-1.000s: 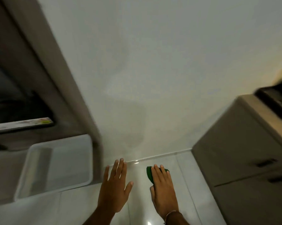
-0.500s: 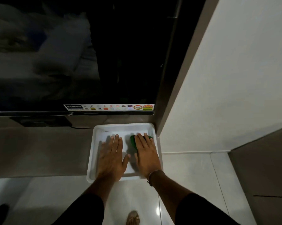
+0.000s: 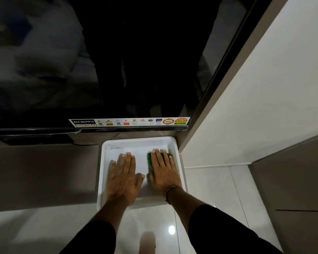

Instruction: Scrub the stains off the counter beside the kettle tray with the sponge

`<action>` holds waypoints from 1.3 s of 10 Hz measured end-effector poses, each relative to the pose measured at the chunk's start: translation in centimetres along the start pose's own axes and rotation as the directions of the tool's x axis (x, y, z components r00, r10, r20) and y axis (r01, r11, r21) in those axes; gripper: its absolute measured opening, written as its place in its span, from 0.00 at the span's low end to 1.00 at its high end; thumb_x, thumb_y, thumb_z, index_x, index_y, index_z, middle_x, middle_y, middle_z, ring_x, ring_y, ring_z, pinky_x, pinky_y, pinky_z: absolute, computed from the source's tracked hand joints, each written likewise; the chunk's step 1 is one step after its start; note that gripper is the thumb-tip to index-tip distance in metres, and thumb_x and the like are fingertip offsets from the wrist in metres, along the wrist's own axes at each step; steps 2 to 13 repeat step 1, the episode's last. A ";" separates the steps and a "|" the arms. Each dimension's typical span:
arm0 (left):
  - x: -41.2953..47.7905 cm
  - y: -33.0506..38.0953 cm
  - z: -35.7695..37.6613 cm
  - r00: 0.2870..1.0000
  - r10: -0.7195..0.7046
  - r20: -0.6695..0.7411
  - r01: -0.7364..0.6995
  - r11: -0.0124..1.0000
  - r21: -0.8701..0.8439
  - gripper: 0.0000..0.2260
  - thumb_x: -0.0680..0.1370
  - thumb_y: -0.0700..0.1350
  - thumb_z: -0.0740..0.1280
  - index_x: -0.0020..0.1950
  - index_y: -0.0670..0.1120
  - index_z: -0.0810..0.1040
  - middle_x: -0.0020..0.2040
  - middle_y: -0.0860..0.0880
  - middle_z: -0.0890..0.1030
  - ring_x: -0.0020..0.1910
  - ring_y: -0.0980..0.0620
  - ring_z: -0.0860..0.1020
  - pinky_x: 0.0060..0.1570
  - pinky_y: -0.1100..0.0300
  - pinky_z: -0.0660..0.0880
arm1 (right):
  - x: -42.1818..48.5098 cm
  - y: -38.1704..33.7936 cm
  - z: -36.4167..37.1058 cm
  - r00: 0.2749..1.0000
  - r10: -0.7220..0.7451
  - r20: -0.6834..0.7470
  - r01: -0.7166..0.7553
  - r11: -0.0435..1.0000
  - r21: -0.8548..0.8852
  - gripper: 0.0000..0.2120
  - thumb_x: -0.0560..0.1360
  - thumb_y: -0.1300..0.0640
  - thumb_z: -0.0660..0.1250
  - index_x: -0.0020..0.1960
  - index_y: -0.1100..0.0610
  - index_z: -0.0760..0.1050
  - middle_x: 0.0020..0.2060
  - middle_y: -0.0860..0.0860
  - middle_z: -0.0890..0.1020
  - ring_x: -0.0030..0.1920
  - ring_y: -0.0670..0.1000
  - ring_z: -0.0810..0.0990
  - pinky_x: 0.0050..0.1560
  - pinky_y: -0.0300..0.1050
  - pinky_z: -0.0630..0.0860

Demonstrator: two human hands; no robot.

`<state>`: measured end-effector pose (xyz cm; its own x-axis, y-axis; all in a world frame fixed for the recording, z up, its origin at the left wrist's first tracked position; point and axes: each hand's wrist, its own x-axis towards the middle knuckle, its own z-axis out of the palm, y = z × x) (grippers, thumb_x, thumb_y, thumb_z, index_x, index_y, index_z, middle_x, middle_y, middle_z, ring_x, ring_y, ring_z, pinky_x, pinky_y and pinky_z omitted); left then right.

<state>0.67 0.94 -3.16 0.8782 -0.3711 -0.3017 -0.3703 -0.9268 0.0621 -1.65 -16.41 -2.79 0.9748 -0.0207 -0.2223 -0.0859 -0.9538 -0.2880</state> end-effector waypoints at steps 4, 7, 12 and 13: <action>-1.1 0.6 -0.9 1.000 0.003 -0.023 -0.003 1.000 0.017 0.34 0.84 0.63 0.39 0.84 0.44 0.40 0.85 0.41 0.39 0.83 0.40 0.37 0.82 0.37 0.45 | -0.9 -0.3 -0.6 1.000 -0.027 -0.010 0.028 0.998 0.050 0.39 0.80 0.37 0.53 0.83 0.54 0.43 0.84 0.54 0.46 0.83 0.59 0.41 0.81 0.60 0.43; -1.1 0.6 -0.9 1.000 0.003 -0.023 -0.003 1.000 0.017 0.34 0.84 0.63 0.39 0.84 0.44 0.40 0.85 0.41 0.39 0.83 0.40 0.37 0.82 0.37 0.45 | -0.9 -0.3 -0.6 1.000 -0.027 -0.010 0.028 0.998 0.050 0.39 0.80 0.37 0.53 0.83 0.54 0.43 0.84 0.54 0.46 0.83 0.59 0.41 0.81 0.60 0.43; -1.1 0.6 -0.9 1.000 0.003 -0.023 -0.003 1.000 0.017 0.34 0.84 0.63 0.39 0.84 0.44 0.40 0.85 0.41 0.39 0.83 0.40 0.37 0.82 0.37 0.45 | -0.9 -0.3 -0.6 1.000 -0.027 -0.010 0.028 0.998 0.050 0.39 0.80 0.37 0.53 0.83 0.54 0.43 0.84 0.54 0.46 0.83 0.59 0.41 0.81 0.60 0.43; -1.1 0.6 -0.9 1.000 0.003 -0.023 -0.003 1.000 0.017 0.34 0.84 0.63 0.39 0.84 0.44 0.40 0.85 0.41 0.39 0.83 0.40 0.37 0.82 0.37 0.45 | -0.9 -0.3 -0.6 1.000 -0.027 -0.010 0.028 0.998 0.050 0.39 0.80 0.37 0.53 0.83 0.54 0.43 0.84 0.54 0.46 0.83 0.59 0.41 0.81 0.60 0.43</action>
